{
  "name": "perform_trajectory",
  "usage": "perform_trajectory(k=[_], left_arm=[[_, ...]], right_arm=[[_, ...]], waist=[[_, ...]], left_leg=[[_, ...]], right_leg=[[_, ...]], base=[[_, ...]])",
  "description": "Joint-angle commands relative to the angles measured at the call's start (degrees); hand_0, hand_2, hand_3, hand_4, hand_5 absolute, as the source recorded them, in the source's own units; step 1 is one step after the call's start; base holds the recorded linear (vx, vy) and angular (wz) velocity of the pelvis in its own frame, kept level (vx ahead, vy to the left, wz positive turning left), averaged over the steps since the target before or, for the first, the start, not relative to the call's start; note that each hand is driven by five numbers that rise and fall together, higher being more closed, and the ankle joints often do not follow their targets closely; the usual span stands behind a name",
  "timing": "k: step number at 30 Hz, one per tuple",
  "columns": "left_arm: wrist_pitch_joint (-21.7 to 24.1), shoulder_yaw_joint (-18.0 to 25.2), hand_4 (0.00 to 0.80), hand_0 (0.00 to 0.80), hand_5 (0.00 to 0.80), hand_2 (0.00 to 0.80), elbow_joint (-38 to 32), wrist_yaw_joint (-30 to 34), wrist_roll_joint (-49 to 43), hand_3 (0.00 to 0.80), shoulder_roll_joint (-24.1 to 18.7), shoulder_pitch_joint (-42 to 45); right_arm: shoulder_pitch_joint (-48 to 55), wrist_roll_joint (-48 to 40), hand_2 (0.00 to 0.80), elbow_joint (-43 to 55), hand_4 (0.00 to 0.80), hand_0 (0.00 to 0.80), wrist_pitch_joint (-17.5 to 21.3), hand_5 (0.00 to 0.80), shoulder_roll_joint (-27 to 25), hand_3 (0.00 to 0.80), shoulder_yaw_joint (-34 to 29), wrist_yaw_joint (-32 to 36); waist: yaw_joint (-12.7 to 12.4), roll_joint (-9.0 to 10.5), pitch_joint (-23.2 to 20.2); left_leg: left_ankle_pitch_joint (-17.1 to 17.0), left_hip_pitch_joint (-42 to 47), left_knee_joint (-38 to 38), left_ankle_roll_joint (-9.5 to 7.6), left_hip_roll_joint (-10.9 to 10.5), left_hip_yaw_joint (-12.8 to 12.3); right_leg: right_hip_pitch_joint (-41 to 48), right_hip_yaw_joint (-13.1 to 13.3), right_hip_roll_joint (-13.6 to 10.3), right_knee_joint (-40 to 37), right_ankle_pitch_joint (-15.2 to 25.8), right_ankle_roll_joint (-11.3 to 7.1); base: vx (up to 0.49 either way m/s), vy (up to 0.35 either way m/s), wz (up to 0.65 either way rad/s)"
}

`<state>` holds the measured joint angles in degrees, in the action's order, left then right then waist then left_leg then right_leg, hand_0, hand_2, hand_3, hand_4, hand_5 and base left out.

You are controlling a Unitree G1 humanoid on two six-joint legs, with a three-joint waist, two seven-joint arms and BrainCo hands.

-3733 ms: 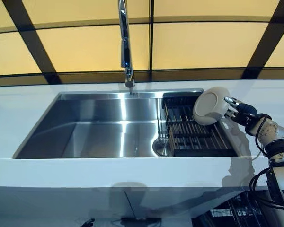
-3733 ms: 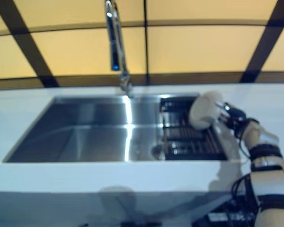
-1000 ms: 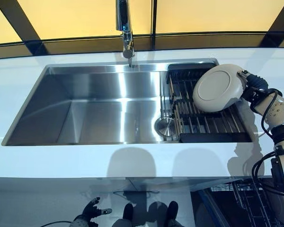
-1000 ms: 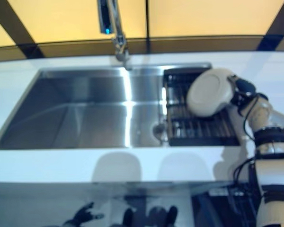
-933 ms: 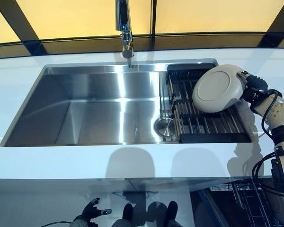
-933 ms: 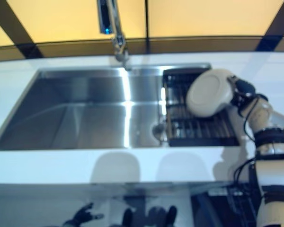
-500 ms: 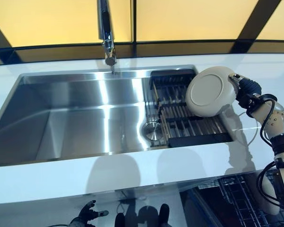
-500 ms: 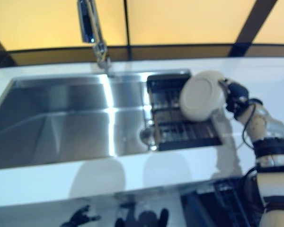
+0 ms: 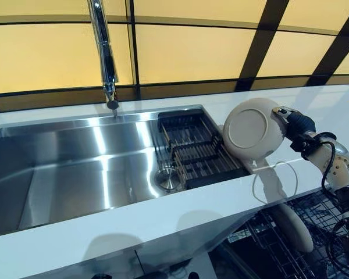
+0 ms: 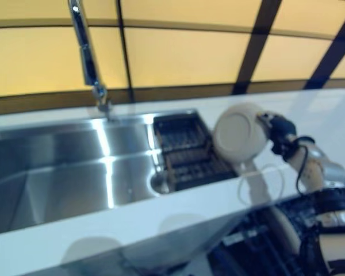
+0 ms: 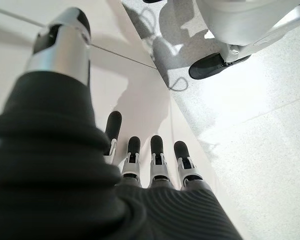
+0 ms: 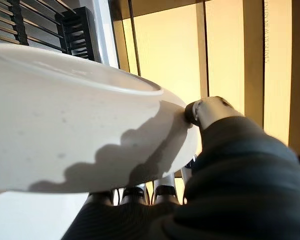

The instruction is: Take plates into dishwasher

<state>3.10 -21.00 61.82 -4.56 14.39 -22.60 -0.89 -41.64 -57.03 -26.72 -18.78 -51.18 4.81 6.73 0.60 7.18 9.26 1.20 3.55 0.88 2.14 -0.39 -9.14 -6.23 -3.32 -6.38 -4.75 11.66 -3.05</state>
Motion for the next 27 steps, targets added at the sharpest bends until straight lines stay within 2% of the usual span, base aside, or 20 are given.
perform_trajectory(k=[1,12,27], left_arm=[[1.24,1.46,0.0,0.0,0.0,0.0,2.15,-0.45,-1.73,0.0,0.35,-2.02],[2.73,3.33,0.0,0.0,0.0,0.0,5.17,-0.23,-2.47,0.0,0.55,-0.81],[4.27,5.68,0.0,0.0,0.0,0.0,6.08,-0.25,-3.03,0.0,0.18,0.89]], right_arm=[[-1.69,-1.77,0.8,3.58,0.8,0.8,4.74,0.8,-5.51,0.8,-3.91,0.84],[8.09,-1.32,0.8,9.61,0.8,0.8,6.73,0.8,-8.5,0.8,-10.4,0.64],[23.02,5.52,0.8,9.56,0.8,0.8,8.72,0.8,-13.8,0.8,-22.19,-0.28]], waist=[[-0.5,-1.76,-1.44],[2.99,-1.44,-3.21],[6.76,-1.19,-4.19]], left_leg=[[-2.26,-3.53,0.38,-3.01,0.48,2.7],[-0.48,-2.09,-0.76,-3.67,0.23,-0.2],[-0.25,-0.31,0.73,-3.8,0.61,-2.51]], right_leg=[[3.6,0.52,-1.75,5.5,-4.47,-2.99],[3.46,2.89,-2.15,5.79,-4.12,-3.49],[2.45,5.32,-1.34,6.01,-3.43,-4.09]], base=[[0.016,0.04,-0.12],[0.018,0.034,-0.16],[-0.002,-0.004,-0.12]])
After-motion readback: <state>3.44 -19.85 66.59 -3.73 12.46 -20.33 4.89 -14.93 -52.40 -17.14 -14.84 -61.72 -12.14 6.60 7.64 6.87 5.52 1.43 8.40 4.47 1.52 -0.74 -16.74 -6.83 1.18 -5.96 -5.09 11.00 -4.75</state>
